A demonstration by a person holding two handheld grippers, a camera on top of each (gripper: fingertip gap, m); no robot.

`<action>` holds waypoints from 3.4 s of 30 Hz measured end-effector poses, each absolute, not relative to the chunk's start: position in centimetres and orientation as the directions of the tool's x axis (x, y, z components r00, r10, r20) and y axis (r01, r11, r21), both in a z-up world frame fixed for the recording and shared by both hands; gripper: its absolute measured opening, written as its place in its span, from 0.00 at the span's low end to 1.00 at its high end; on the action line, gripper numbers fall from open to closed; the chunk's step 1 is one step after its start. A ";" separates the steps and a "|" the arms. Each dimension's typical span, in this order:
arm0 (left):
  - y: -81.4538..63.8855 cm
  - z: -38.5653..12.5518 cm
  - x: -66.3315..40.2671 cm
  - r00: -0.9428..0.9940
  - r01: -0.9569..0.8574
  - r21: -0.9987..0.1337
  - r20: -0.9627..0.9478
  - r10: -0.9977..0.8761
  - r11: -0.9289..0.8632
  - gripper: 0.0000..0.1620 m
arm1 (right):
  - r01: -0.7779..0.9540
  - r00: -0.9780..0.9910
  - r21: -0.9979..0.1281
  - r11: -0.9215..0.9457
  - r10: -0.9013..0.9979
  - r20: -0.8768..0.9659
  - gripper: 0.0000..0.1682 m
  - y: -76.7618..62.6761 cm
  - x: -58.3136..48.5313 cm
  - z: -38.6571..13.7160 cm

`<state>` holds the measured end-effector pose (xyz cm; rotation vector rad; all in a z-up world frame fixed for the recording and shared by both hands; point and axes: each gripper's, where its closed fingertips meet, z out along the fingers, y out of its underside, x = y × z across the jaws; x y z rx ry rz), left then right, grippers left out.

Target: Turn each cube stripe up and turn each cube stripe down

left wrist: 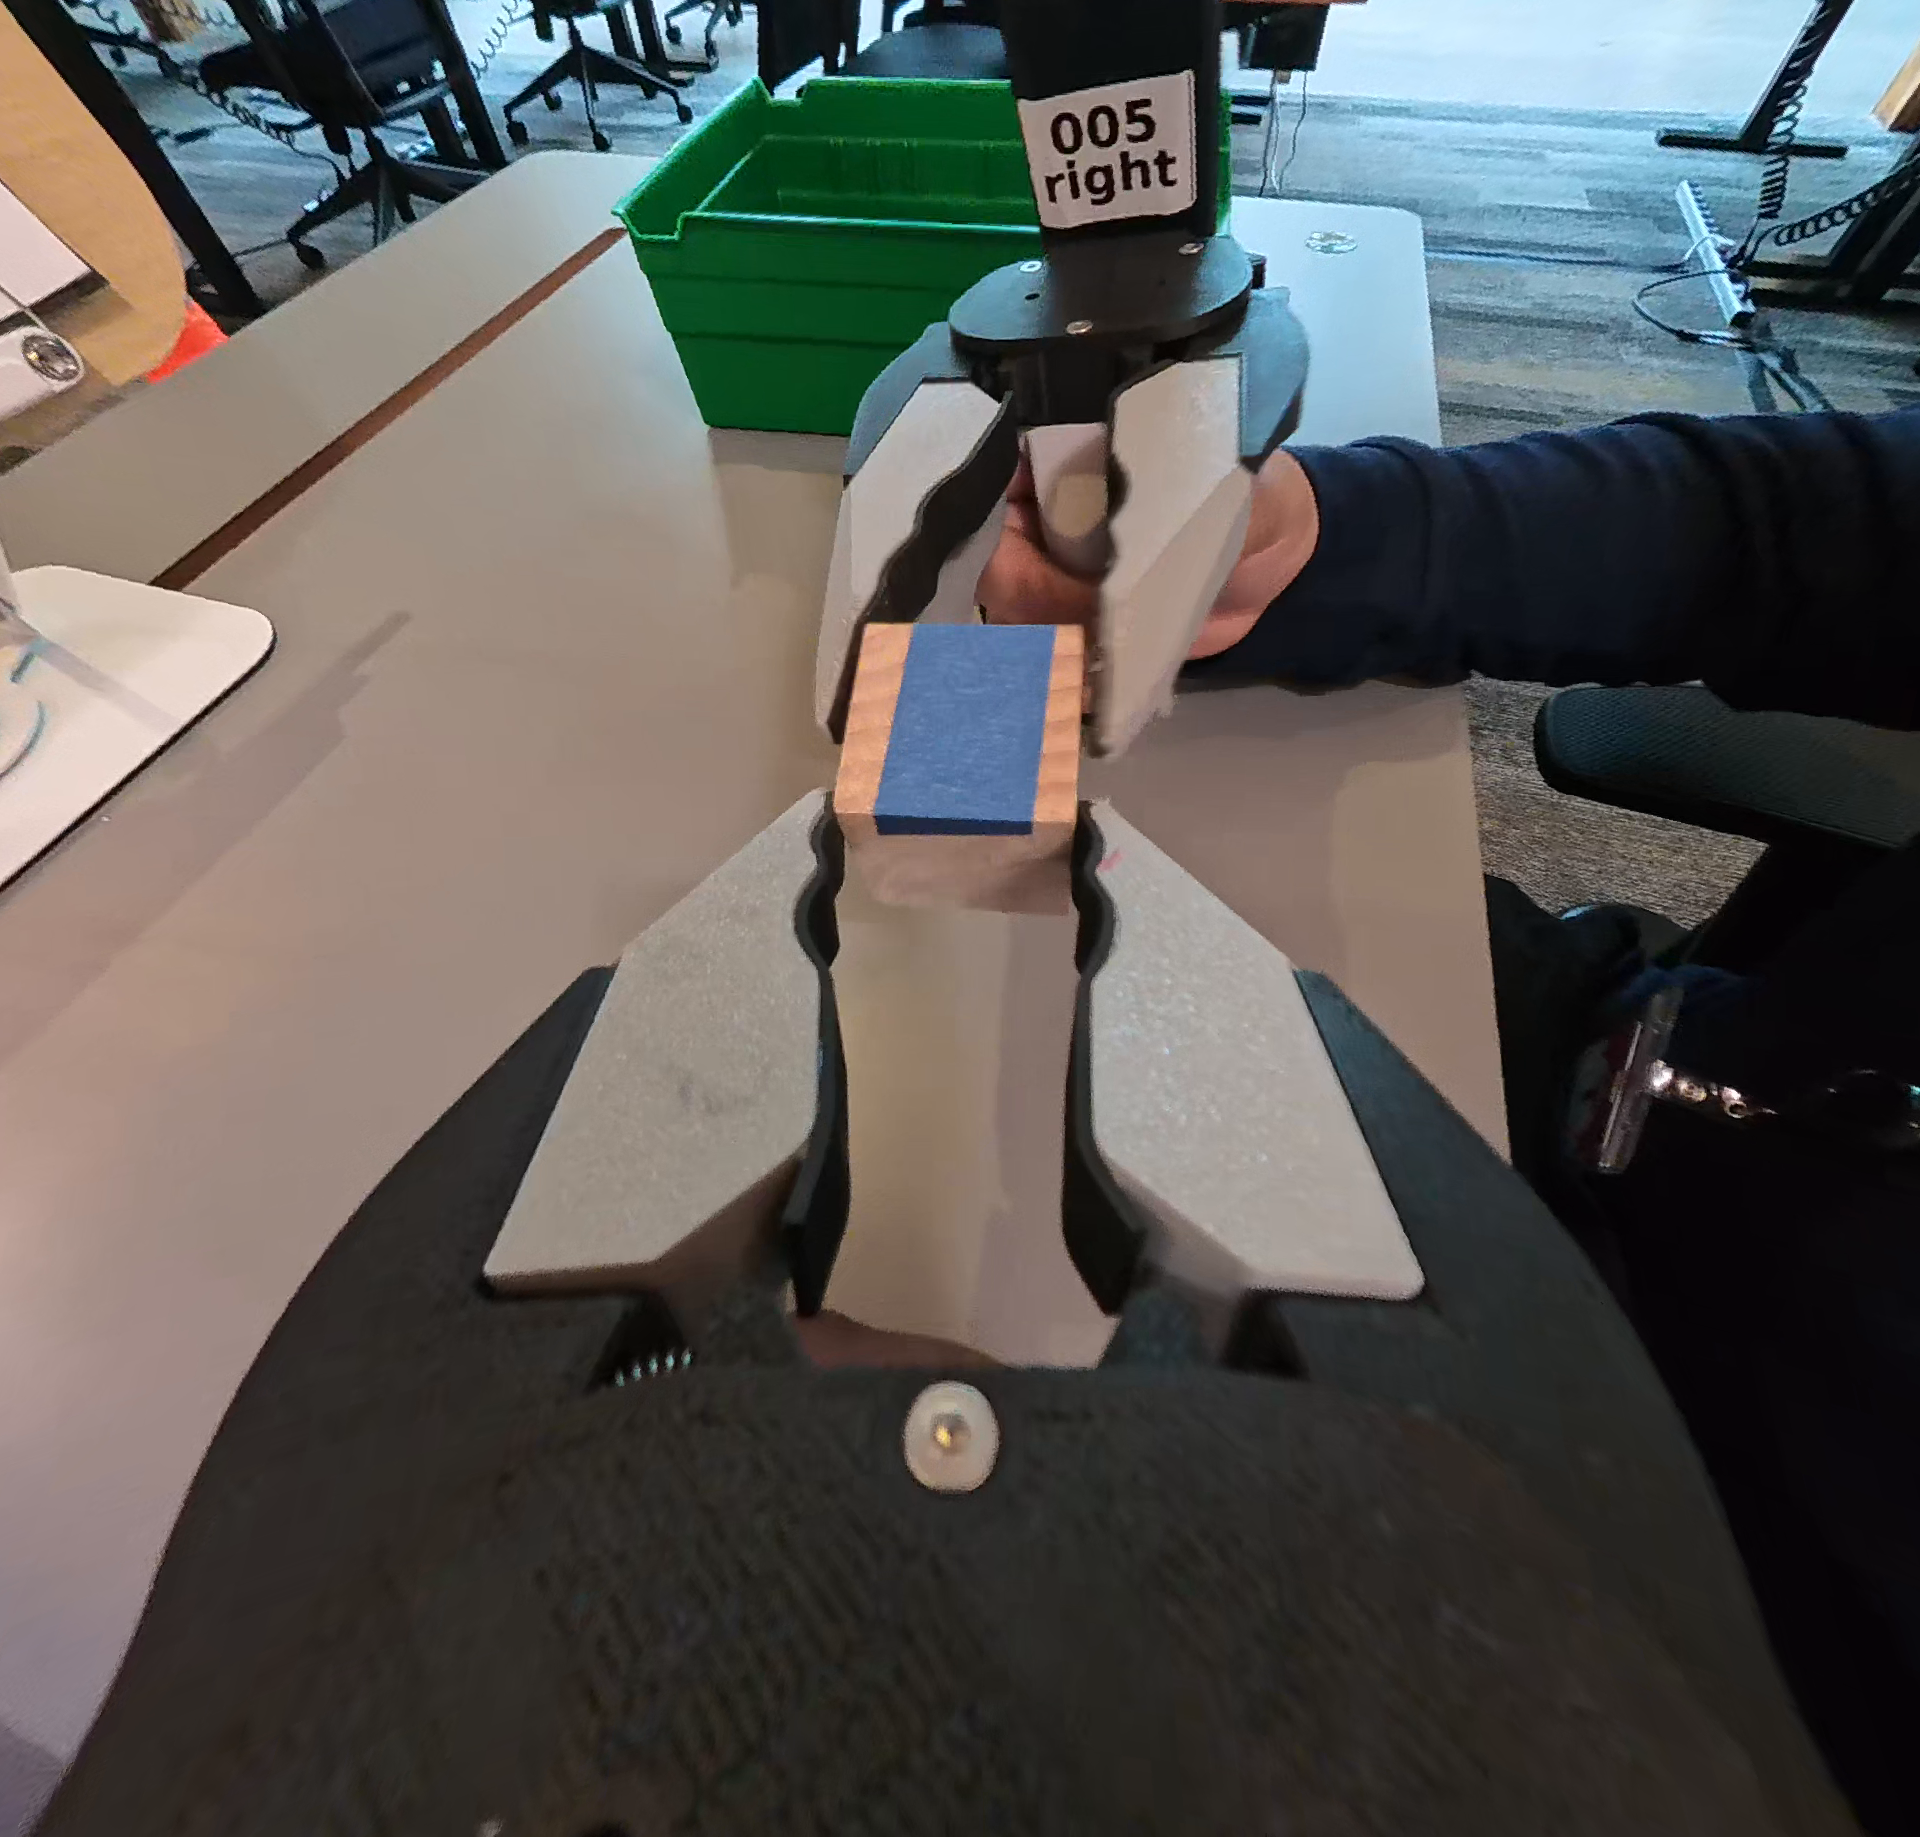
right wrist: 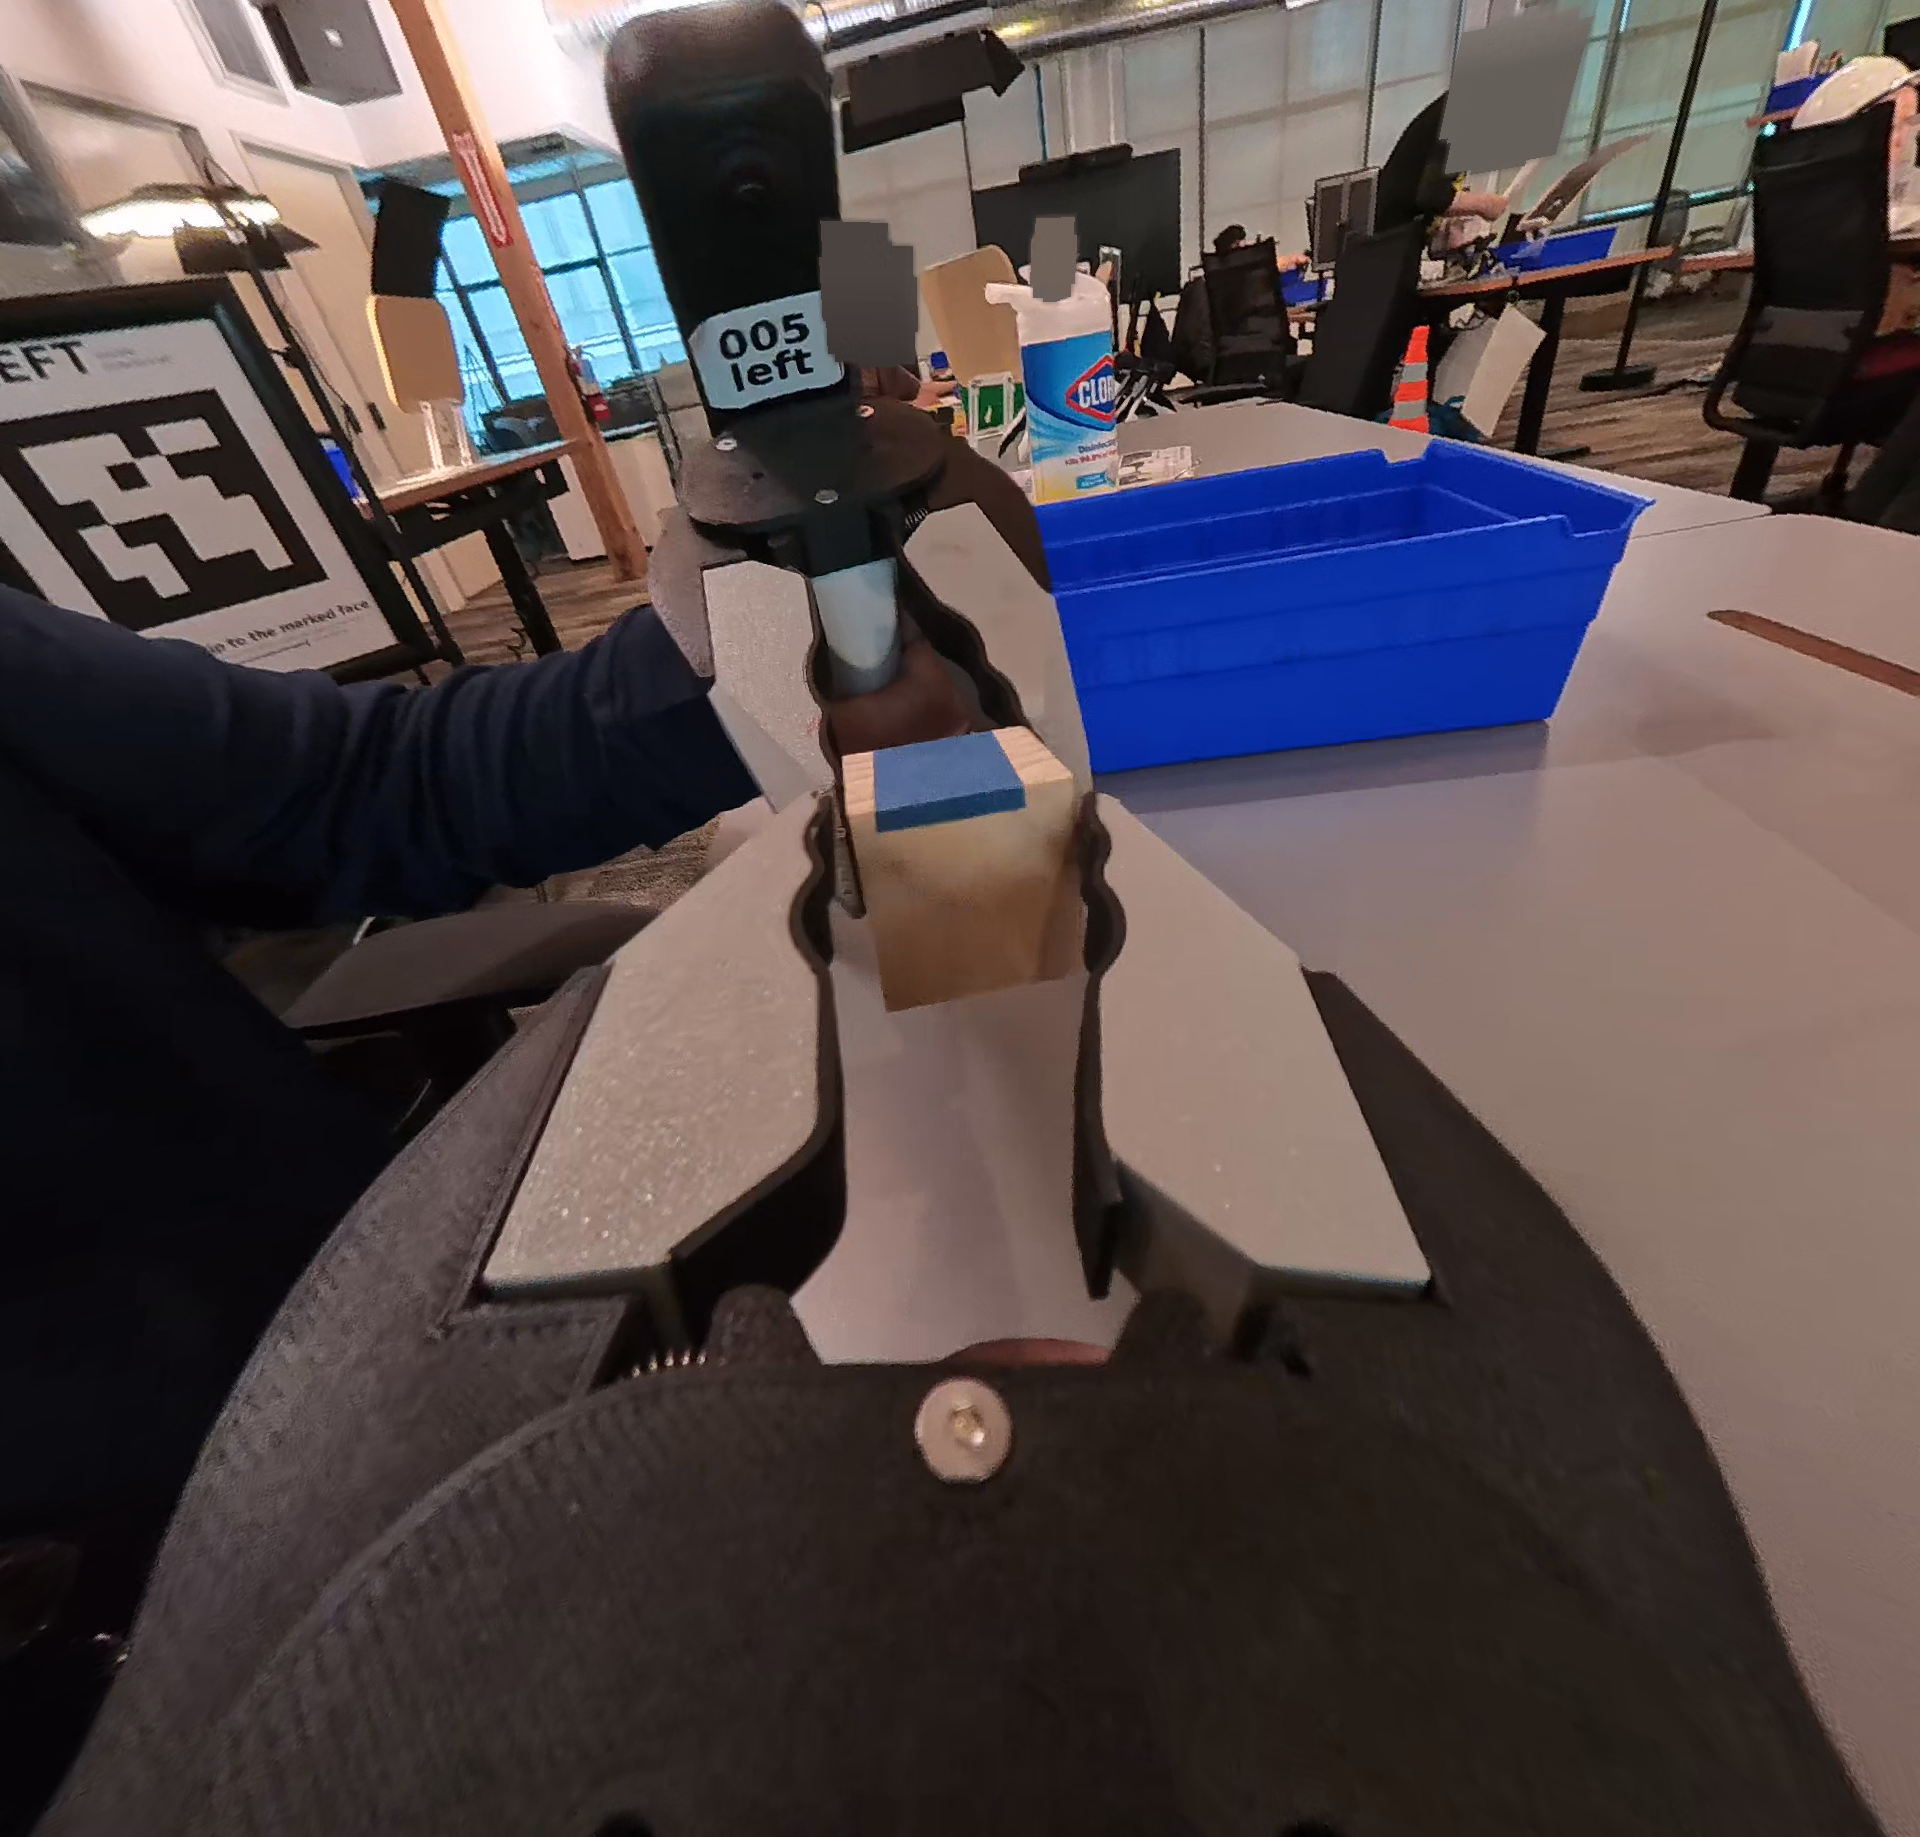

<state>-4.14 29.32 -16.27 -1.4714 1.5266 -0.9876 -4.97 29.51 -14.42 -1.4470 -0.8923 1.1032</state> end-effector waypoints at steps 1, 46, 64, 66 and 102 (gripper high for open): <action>29.3 -16.3 -4.1 -0.028 -0.389 -0.921 -0.018 -0.999 0.027 0.26 | -0.027 0.299 -0.987 -0.157 0.941 -0.158 0.25 29.6 -4.9 -14.5; 27.8 -17.6 -3.5 -0.095 -0.402 -0.916 0.042 -0.995 0.000 0.26 | 0.012 0.229 -0.984 -0.175 0.959 -0.168 0.25 28.6 -5.3 -14.8; 34.6 -23.0 -1.1 0.168 -0.431 -0.902 -0.108 -0.980 0.025 0.27 | 0.229 0.938 -0.972 0.055 0.253 0.235 0.25 28.6 15.8 -3.0; 35.1 -22.6 -0.7 0.195 -0.429 -0.903 -0.124 -0.973 0.029 0.28 | 0.173 0.980 -0.984 -0.030 0.102 0.169 0.25 27.9 23.3 -2.7; 35.6 -22.9 -1.2 0.255 -0.435 -0.897 -0.205 -0.945 0.078 0.26 | 0.135 0.991 -0.722 -0.678 0.087 0.104 0.31 28.4 36.4 -18.9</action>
